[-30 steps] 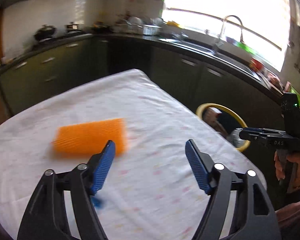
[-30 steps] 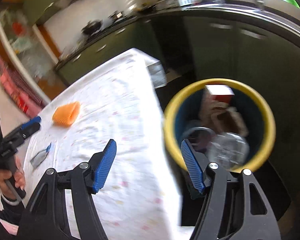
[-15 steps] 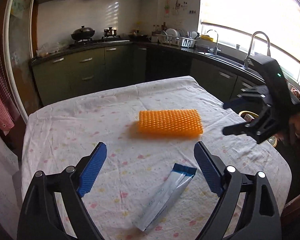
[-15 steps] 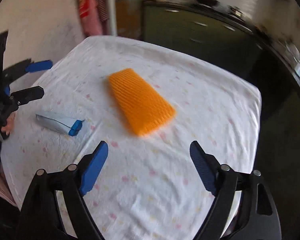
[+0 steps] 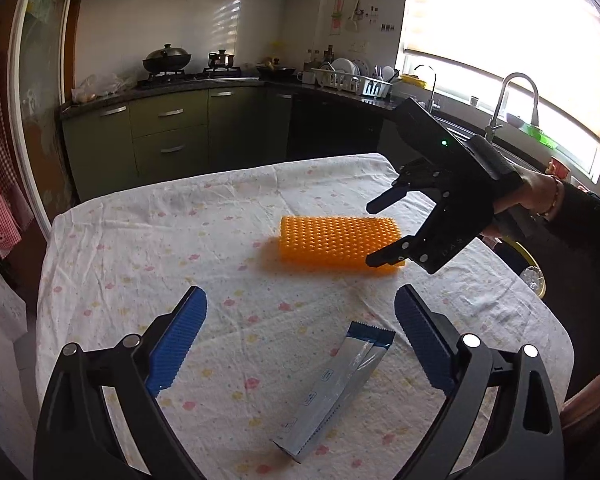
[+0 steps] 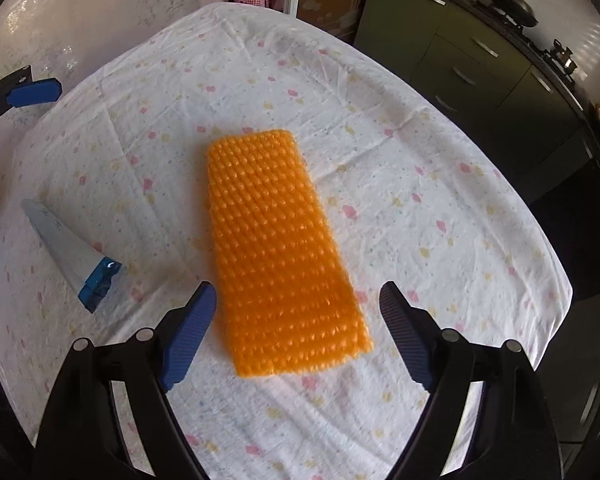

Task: Collect trash
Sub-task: 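Grasp the orange mesh sponge on the table with the right gripper, then carry the orange sponge over the bin and open the right gripper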

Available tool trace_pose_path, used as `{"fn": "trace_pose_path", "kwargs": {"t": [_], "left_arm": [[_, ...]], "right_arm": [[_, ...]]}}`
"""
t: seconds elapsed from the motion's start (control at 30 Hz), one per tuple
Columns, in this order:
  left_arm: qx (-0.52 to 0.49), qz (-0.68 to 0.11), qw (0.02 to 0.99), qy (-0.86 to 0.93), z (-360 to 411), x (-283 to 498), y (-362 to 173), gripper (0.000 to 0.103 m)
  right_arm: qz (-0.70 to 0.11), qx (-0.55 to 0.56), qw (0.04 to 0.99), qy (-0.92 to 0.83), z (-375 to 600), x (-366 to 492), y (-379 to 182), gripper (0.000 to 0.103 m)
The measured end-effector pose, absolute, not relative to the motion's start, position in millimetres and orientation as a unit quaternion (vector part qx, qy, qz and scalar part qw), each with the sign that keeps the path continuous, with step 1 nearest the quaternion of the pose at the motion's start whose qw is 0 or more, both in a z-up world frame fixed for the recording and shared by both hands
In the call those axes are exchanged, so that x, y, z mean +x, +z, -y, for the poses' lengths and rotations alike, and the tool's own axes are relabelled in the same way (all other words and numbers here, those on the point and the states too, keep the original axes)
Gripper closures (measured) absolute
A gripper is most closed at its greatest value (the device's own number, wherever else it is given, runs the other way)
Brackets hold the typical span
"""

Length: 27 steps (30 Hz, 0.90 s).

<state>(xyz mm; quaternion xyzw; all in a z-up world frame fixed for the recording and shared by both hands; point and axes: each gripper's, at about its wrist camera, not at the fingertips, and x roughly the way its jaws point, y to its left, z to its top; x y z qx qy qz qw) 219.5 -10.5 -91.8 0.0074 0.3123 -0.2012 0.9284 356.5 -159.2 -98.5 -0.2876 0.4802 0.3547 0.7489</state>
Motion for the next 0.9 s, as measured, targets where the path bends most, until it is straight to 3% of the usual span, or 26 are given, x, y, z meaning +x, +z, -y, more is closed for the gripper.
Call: {"fn": "trace_pose_path", "kwargs": {"t": [0.13, 0.33, 0.47, 0.9], "left_arm": [[0.006, -0.316, 0.927, -0.203, 11, 220, -94, 0.009], [0.005, -0.319, 0.925, -0.206, 14, 221, -96, 0.009], [0.003, -0.319, 0.926, -0.205, 14, 221, -97, 0.009], [0.005, -0.318, 0.924, -0.211, 18, 218, -99, 0.009]], "right_arm": [[-0.482, -0.288, 0.743, 0.363, 156, 355, -98, 0.029], [-0.481, -0.29, 0.744, 0.361, 155, 350, -103, 0.049], [-0.468, -0.267, 0.762, 0.36, 162, 346, -90, 0.089], [-0.436, -0.161, 0.832, 0.303, 244, 285, -31, 0.09]]}}
